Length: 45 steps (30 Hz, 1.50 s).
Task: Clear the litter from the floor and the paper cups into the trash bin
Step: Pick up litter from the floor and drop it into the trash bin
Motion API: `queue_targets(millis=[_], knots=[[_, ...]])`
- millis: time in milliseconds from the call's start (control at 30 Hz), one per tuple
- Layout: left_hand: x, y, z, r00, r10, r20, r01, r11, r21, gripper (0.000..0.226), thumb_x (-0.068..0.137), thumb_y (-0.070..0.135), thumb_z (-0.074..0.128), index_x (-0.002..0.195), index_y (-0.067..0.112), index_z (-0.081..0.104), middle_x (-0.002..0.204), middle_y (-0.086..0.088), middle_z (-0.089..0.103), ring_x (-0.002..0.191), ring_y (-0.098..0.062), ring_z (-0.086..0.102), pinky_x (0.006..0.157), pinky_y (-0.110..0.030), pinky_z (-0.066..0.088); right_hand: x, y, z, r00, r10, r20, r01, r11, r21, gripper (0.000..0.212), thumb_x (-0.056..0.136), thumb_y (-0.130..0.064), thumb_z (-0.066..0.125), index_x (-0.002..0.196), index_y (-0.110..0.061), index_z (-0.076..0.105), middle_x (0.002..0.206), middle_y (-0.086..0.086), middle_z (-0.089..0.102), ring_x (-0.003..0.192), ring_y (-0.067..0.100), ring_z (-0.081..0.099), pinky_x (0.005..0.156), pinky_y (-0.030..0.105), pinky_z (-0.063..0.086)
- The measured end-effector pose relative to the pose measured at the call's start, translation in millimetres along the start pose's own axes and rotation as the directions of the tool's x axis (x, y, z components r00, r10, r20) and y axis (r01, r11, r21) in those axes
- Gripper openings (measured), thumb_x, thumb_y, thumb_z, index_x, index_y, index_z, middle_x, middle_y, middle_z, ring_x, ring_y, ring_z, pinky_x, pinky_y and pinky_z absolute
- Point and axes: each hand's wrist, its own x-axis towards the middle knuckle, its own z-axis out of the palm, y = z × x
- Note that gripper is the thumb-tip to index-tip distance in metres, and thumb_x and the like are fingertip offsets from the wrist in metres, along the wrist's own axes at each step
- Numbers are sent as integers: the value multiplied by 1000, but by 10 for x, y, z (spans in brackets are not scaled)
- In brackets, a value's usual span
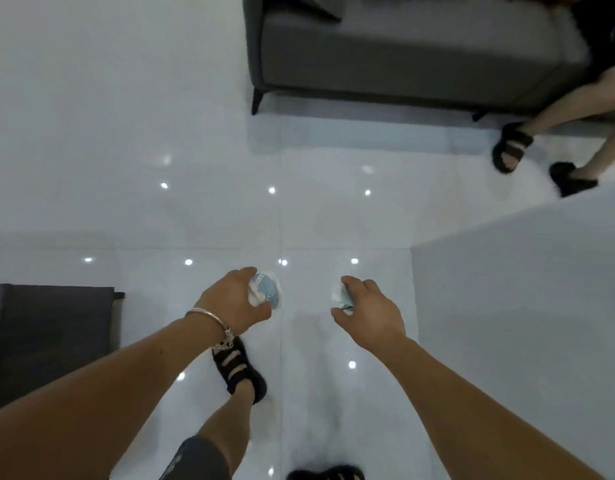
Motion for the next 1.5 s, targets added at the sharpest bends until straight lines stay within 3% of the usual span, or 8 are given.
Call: queue_targets(millis=[67,167,433,733,967,1167,1367,1500], knots=[[-167,-68,-582,999,-25,-38,24,999,-41,67,74,40,69,133,17,46,126,-2,54,113,-21,54,87,-25,41,26,-607,-382,997,-77,11,77,996,-39,58,88,-43,60,141,-31,40,126,-2,50,99,23,61,76,27,45],[-389,-212,-1372,989,-59,-133,52,997,-54,53,72,43,66,115,17,52,112,-4,59,97,-23,57,73,-27,42,87,-1485,-784,980,-196,43,199,977,-78,55,87,-40,60,139,-31,42,124,-2,51,99,23,60,75,26,40],[-717,-462,-2960,922,-202,-331,161,976,-146,83,59,55,54,133,17,44,126,-3,53,110,-24,54,87,-30,44,286,-3432,-1429,882,-465,78,472,873,-123,60,84,-44,60,140,-32,41,122,-3,51,100,21,58,76,27,41],[-444,-789,-4275,823,-330,-463,288,944,-160,68,72,47,67,129,18,46,122,-3,55,105,-23,56,85,-30,47,1215,-4980,-2079,708,-672,216,704,646,-295,58,87,-42,59,140,-28,40,123,1,51,102,25,59,80,31,47],[-189,-1011,-5300,675,-471,-567,334,881,-334,70,70,47,67,131,18,47,124,-3,56,108,-23,55,87,-29,44,1853,-6227,-2519,546,-764,345,822,409,-396,52,88,-39,57,135,-25,42,120,5,51,98,29,60,79,33,48],[-3,-1707,-5850,610,-597,-521,391,799,-457,60,72,42,66,124,16,50,120,-1,58,104,-21,57,86,-29,46,2224,-7338,-2253,461,-776,430,870,300,-391,54,86,-41,57,137,-27,42,120,3,51,100,28,60,76,31,45],[207,-2732,-6663,611,-631,-478,435,772,-464,33,73,42,62,94,20,52,94,2,58,84,-19,57,65,-27,40,2620,-8611,-1980,457,-776,434,868,284,-406,45,86,-41,58,127,-25,47,115,3,52,97,26,59,75,31,45],[261,-3279,-7370,626,-600,-498,401,795,-454,57,73,48,62,120,18,51,117,1,58,104,-20,57,82,-27,44,2804,-9397,-1868,470,-766,438,861,288,-419,48,86,-42,57,130,-27,46,117,2,53,101,25,59,79,31,46]])
